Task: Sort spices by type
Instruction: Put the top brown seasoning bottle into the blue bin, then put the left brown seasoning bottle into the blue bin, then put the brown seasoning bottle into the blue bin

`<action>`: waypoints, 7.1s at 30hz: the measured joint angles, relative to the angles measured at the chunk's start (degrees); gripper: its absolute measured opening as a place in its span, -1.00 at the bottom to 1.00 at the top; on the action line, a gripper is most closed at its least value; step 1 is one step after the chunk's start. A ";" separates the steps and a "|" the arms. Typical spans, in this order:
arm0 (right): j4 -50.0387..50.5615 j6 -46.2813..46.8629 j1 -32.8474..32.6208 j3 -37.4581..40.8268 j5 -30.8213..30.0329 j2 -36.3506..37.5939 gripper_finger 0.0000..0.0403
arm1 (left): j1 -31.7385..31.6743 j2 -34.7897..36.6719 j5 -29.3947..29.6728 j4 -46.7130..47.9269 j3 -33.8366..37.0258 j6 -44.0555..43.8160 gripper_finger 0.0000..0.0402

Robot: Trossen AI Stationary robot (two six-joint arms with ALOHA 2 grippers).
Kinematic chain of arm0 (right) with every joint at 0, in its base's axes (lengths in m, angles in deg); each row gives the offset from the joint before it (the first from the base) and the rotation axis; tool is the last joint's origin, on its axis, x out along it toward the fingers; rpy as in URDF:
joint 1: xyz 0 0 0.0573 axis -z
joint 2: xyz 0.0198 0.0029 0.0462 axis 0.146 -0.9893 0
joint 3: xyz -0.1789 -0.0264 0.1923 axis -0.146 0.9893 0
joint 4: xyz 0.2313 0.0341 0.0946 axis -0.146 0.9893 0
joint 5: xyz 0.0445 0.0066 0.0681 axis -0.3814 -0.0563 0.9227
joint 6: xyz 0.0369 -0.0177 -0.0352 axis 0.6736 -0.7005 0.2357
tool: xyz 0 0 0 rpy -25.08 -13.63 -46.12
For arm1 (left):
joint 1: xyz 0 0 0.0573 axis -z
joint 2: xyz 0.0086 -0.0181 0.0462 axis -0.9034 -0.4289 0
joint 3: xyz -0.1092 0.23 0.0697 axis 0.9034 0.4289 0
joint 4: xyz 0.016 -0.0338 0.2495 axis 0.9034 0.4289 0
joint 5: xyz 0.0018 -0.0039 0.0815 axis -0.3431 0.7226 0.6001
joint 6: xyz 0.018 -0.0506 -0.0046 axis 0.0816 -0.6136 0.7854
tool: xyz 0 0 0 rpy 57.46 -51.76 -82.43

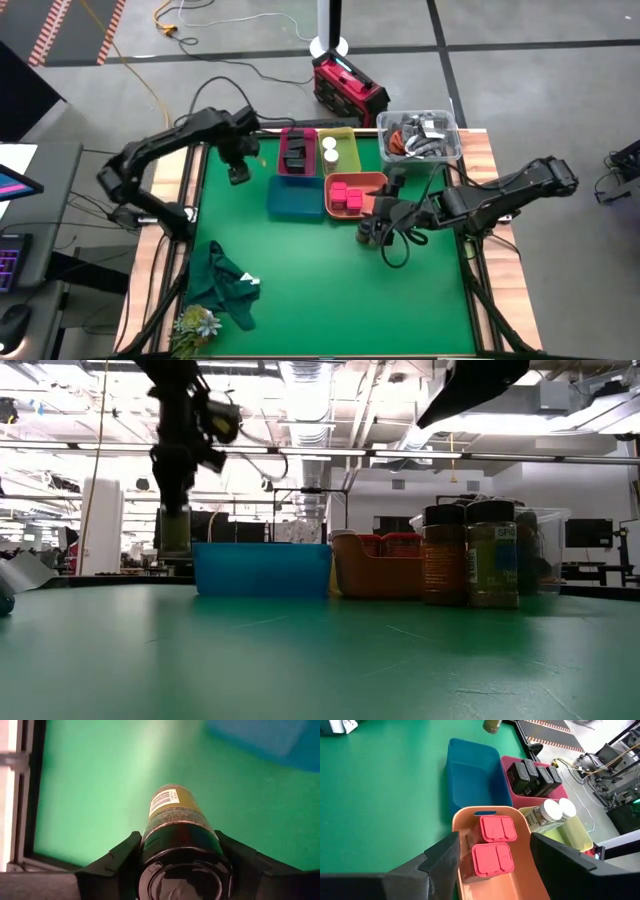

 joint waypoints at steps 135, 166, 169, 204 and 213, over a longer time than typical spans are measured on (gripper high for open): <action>16.32 18.19 -5.53 4.55 -0.74 14.14 0.36 | 36.98 -41.24 -20.09 -53.46 -26.25 -1.45 0.12; 13.95 15.24 -5.61 4.55 -0.94 14.14 0.36 | 34.42 -21.18 -8.59 -23.64 -26.29 -7.28 -0.03; 13.90 15.27 -5.61 4.55 -0.94 14.14 0.36 | 33.99 -19.39 -4.13 -23.74 -24.58 -8.27 -0.03; 8.85 13.34 -8.15 4.55 -2.18 14.05 0.36 | 22.97 -1.75 1.00 -56.07 16.70 -21.94 0.15; 8.91 13.33 -8.15 4.55 -2.12 14.05 0.36 | 22.97 -1.73 1.08 -54.86 16.50 -20.87 0.37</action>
